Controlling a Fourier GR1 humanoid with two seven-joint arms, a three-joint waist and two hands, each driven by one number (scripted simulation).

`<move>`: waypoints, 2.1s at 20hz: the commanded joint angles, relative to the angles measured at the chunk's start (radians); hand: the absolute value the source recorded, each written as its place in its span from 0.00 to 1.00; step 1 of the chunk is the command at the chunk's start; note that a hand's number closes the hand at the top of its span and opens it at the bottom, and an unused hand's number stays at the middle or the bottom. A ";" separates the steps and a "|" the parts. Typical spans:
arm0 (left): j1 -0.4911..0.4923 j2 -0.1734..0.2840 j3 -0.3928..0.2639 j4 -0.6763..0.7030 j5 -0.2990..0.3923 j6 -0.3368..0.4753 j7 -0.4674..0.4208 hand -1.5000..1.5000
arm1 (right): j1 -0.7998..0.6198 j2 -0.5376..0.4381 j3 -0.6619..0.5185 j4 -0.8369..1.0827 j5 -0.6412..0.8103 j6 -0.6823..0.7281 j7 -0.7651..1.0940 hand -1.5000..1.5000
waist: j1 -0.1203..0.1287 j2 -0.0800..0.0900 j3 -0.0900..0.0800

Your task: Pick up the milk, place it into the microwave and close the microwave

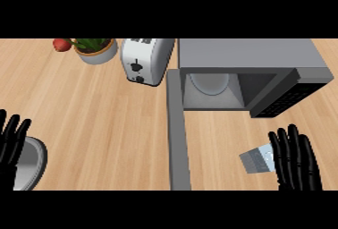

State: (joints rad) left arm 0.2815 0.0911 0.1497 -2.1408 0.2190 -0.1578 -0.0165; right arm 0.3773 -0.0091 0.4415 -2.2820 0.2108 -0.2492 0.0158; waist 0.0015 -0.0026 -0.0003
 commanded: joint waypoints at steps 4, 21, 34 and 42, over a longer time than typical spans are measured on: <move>0.113 -0.035 -0.010 -0.113 0.000 -0.019 0.007 0.00 | -0.055 0.009 -0.074 0.130 0.067 -0.126 -0.067 0.00 | 0.007 0.002 0.001; 0.197 -0.089 -0.066 -0.128 -0.061 -0.061 -0.041 0.00 | -0.055 -0.049 -0.319 0.424 -0.103 -0.098 -0.320 0.00 | -0.001 0.002 0.001; 0.249 -0.091 0.022 -0.049 -0.025 -0.154 -0.177 0.00 | -0.108 -0.086 -0.443 0.668 -0.169 -0.017 -0.456 0.00 | 0.003 0.002 0.000; 0.245 -0.091 -0.032 -0.075 -0.066 -0.114 -0.151 0.00 | -0.179 -0.115 -0.525 0.926 -0.209 0.062 -0.581 0.00 | 0.005 0.003 0.001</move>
State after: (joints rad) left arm 0.5373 0.0028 0.1150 -2.2349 0.1716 -0.2658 -0.1537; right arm 0.2805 -0.1212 -0.0542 -1.5042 -0.0011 -0.2000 -0.5240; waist 0.0038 -0.0008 0.0002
